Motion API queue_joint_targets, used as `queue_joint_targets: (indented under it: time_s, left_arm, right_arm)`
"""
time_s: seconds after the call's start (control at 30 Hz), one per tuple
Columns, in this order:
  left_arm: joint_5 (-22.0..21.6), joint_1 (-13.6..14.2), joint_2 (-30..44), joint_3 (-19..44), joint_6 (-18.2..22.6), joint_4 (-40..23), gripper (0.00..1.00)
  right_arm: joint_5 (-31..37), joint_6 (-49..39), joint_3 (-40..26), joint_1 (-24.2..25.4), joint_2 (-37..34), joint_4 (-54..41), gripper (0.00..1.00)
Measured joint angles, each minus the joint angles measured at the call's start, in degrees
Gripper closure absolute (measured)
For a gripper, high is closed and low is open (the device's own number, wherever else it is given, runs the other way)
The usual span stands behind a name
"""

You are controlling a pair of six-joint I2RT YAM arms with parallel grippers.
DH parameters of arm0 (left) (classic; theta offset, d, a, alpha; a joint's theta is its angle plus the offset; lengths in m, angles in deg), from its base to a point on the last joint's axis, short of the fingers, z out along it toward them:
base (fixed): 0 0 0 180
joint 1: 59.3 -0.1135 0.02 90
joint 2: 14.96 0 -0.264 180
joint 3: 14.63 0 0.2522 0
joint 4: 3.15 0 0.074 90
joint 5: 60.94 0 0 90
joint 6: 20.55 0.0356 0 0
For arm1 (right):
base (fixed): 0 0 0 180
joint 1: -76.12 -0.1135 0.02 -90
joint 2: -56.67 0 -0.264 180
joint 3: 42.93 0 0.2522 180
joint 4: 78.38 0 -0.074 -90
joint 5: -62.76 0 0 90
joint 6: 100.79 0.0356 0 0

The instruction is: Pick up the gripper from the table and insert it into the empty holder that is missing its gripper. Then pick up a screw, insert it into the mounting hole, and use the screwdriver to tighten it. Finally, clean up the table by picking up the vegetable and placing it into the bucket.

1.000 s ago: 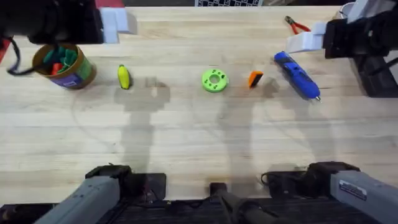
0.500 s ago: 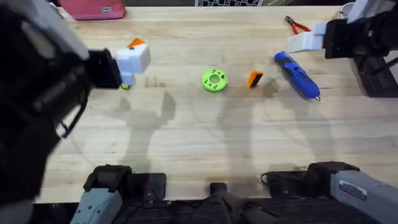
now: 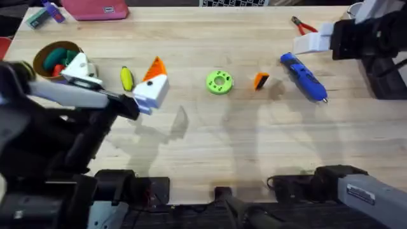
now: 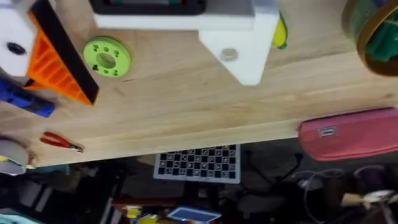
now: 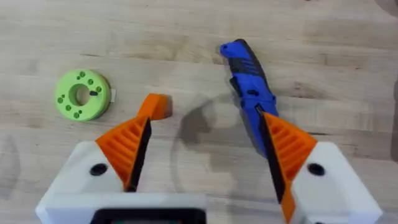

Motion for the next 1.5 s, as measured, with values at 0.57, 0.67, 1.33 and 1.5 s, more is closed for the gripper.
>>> queue_joint_targets:
  time_s: [0.57, 0.67, 1.33, 1.5]
  left_arm:
    - [11.82, 0.0, -13.93, -14.43, 0.01, 15.14, 0.015]
    - [14.36, 0.0, -13.93, -16.16, 0.0, 16.95, 0.014]
    - [24.94, 0.0, -13.93, -21.69, 0.01, 12.57, 0.015]
    - [32.4, 0.0, -13.88, -21.65, 0.0, 9.96, 0.015]
  right_arm:
    - [0.0, 0.0, 0.01, 0.0, 0.0, 0.01, 0.009]
    - [0.0, 0.0, 0.0, 0.0, 0.0, 0.0, 0.007]
    - [0.0, 0.0, 0.0, 0.0, 0.0, 0.0, 0.009]
    - [0.0, 0.0, 0.0, 0.0, -0.02, 0.0, 0.008]
